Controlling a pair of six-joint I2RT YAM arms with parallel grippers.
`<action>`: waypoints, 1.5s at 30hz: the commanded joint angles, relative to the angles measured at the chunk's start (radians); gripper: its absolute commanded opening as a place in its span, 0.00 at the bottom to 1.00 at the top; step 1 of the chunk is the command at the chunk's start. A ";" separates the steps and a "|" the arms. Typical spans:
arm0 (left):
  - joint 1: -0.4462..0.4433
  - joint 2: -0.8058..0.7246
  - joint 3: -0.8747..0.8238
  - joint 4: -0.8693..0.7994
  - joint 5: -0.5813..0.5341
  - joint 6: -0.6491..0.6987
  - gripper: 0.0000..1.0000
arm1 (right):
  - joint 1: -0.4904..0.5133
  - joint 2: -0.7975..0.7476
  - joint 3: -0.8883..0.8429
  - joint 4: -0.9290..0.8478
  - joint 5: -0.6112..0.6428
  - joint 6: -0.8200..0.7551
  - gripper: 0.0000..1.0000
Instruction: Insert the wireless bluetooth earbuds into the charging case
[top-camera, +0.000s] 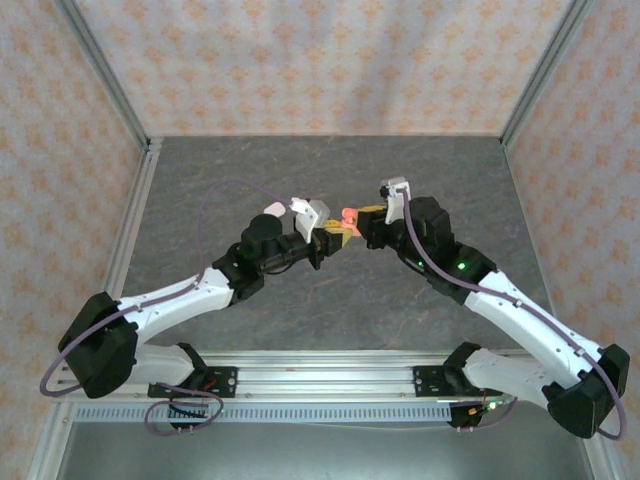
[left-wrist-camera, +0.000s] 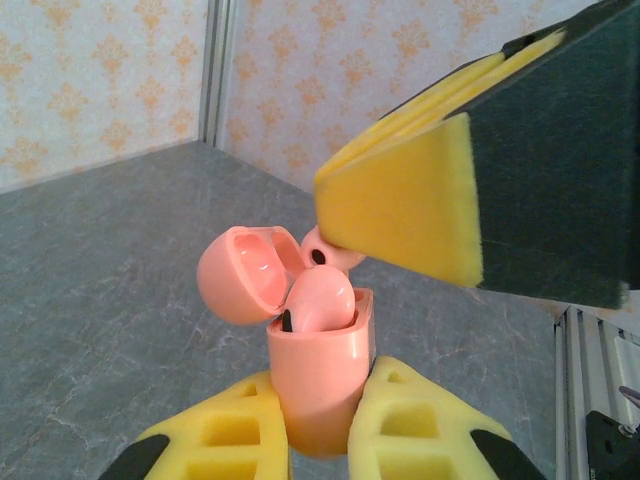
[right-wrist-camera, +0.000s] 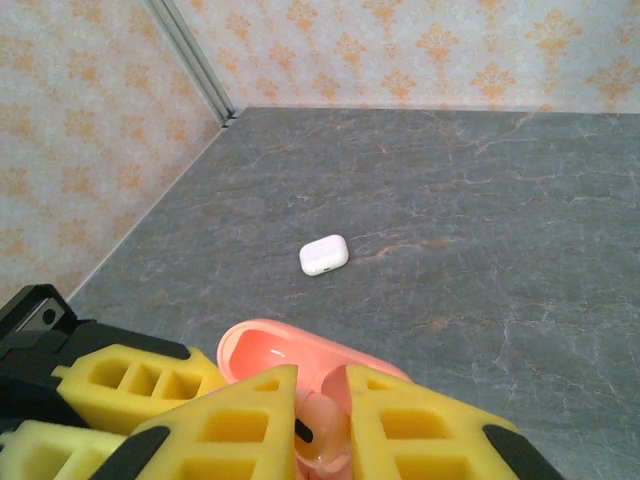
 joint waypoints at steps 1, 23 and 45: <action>-0.011 -0.006 0.039 0.047 -0.029 -0.015 0.00 | 0.008 -0.030 -0.021 0.008 -0.031 -0.017 0.17; -0.011 -0.027 0.016 0.124 -0.008 -0.043 0.00 | 0.008 -0.052 -0.026 -0.014 -0.085 -0.024 0.17; -0.011 -0.069 -0.018 0.137 0.027 -0.038 0.00 | 0.004 0.010 0.048 -0.062 -0.107 0.042 0.21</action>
